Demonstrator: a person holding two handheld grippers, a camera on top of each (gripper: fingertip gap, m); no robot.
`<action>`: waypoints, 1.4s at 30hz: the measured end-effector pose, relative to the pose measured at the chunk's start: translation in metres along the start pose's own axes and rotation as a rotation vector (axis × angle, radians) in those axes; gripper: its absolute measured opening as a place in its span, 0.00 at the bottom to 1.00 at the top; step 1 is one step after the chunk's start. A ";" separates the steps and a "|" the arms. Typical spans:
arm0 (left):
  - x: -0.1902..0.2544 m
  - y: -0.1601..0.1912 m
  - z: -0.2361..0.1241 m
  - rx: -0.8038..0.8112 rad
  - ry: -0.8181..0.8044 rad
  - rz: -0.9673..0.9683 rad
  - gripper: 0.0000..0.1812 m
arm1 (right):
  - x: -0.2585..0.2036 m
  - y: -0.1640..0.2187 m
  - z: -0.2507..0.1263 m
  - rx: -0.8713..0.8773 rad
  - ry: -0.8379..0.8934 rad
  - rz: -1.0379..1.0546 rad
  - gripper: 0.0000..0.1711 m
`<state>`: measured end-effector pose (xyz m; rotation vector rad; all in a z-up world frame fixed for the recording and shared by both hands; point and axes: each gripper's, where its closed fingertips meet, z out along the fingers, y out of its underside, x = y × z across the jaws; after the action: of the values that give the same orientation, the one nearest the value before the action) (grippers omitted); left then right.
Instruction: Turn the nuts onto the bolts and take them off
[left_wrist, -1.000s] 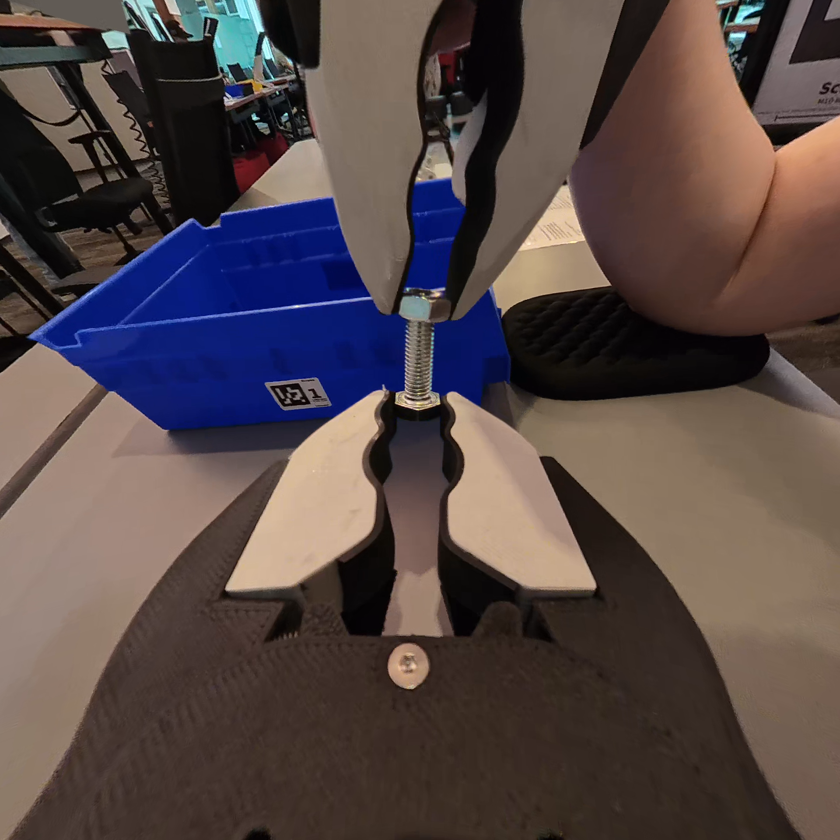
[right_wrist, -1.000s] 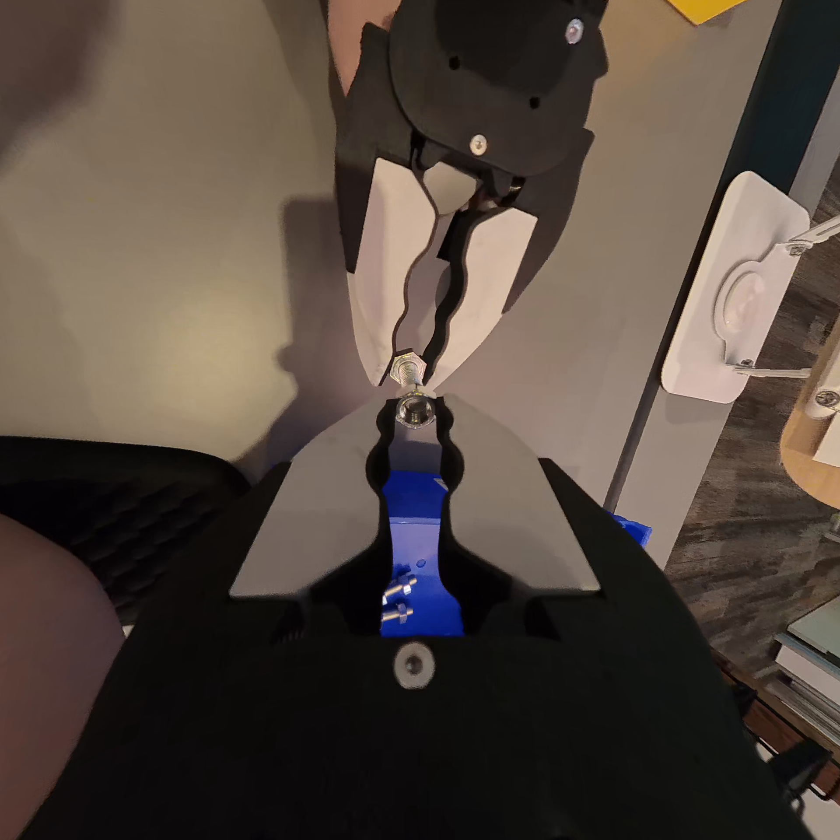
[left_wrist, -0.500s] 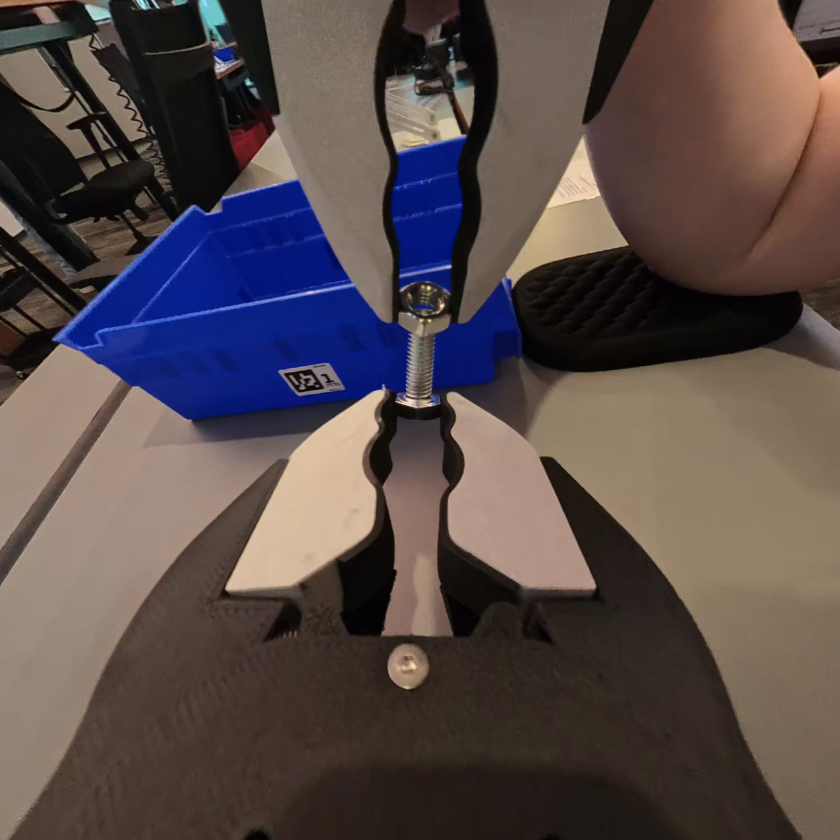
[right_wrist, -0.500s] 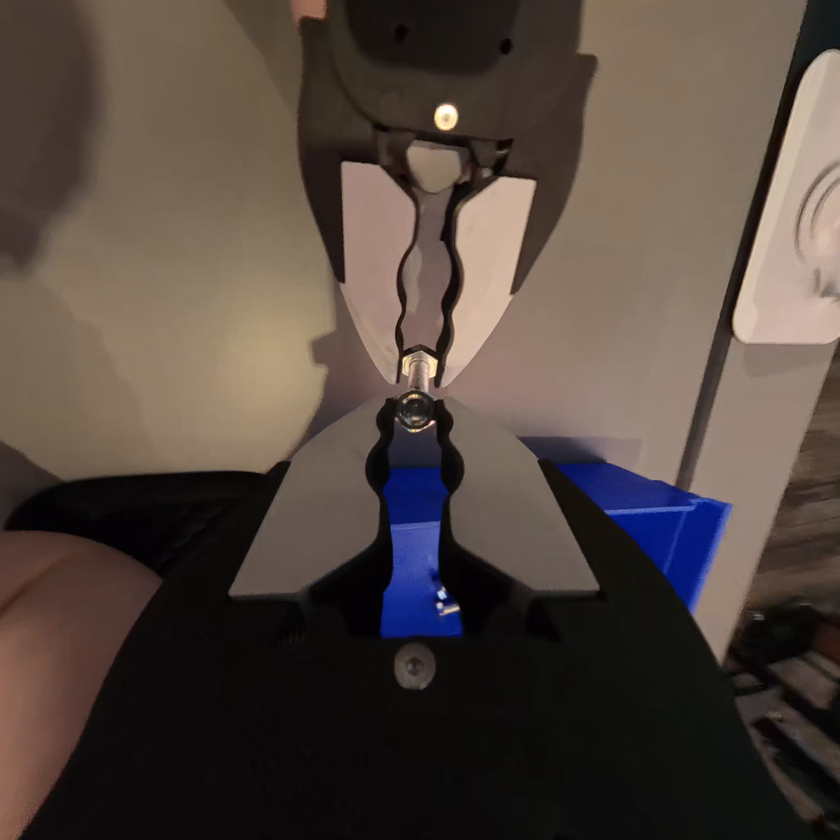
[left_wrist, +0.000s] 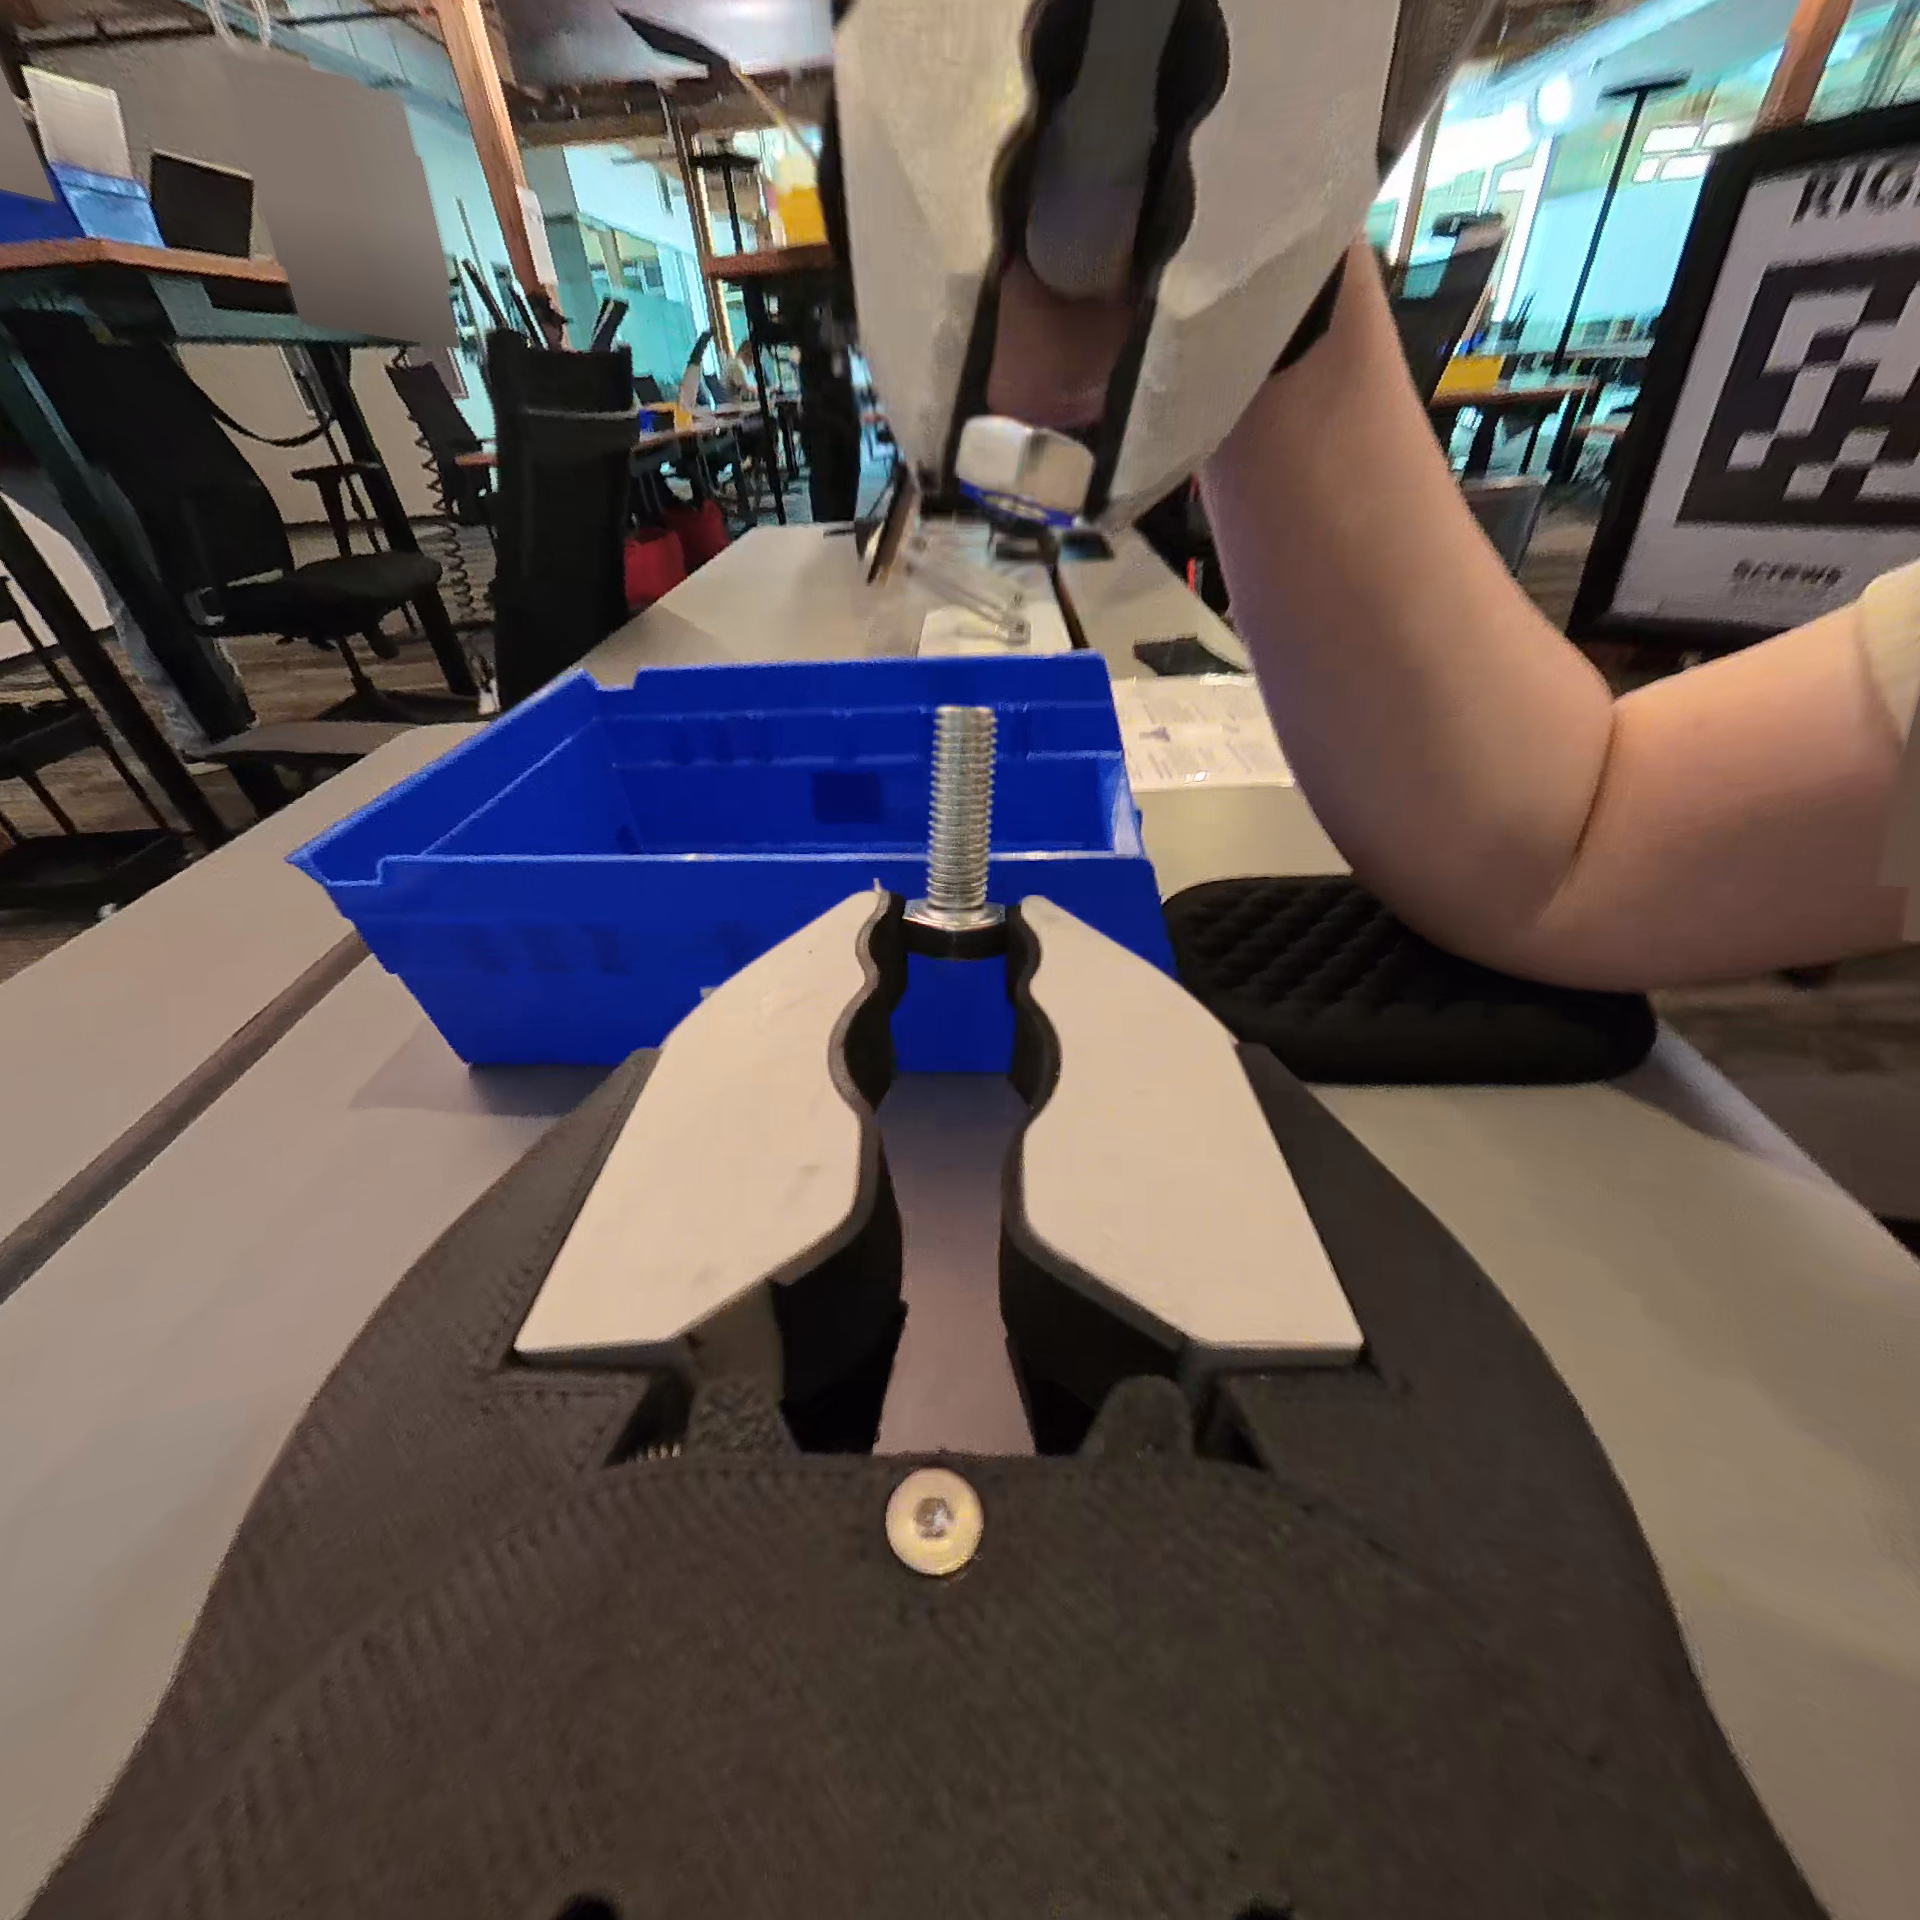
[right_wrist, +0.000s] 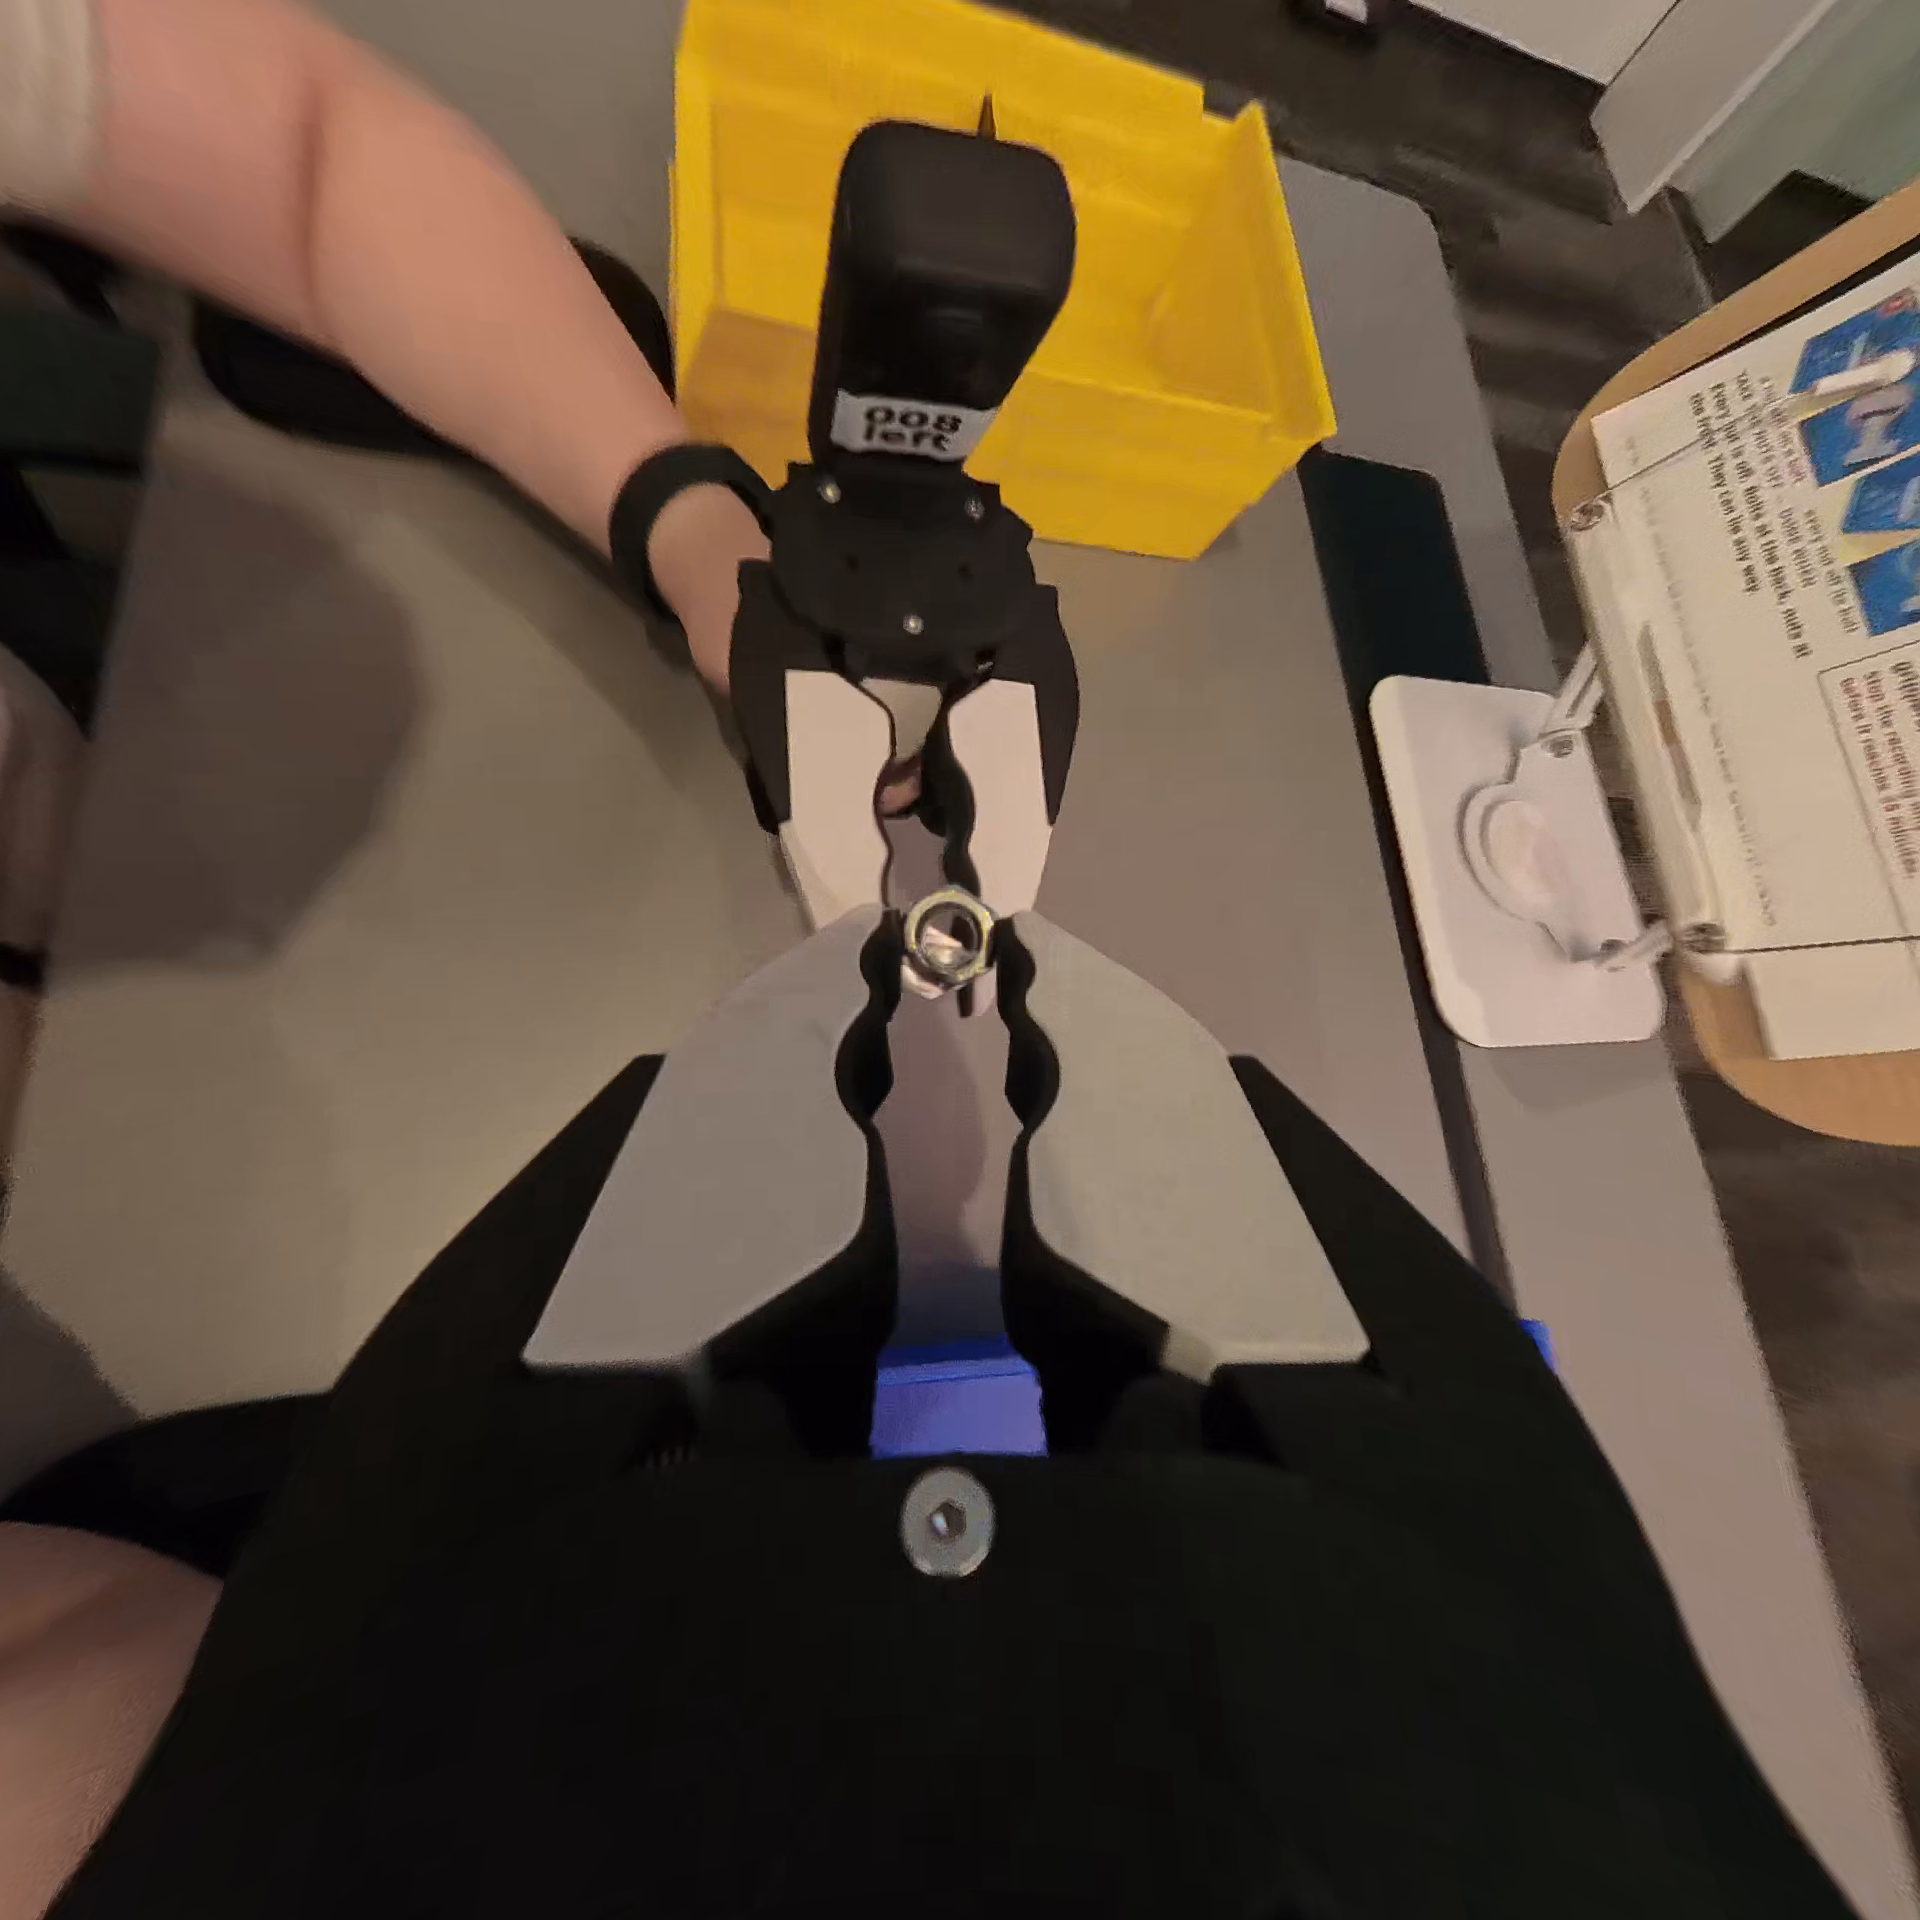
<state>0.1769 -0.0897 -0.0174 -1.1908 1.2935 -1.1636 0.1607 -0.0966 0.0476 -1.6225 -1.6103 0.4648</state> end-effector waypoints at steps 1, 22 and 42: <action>0.000 -0.004 -0.001 0.028 0.007 -0.014 0.10 | 0.000 0.001 0.000 0.004 -0.017 0.032 0.10; 0.025 -0.002 0.003 0.016 0.130 0.050 0.10 | -0.026 0.020 0.012 -0.090 -0.158 -0.122 0.11; -0.010 -0.016 -0.009 0.030 -0.083 0.078 0.10 | 0.010 0.004 0.020 -0.042 -0.027 0.188 0.11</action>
<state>0.1695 -0.0807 -0.0001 -1.1455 1.2447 -1.0628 0.1504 -0.0815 0.0346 -1.8160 -1.5023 0.5551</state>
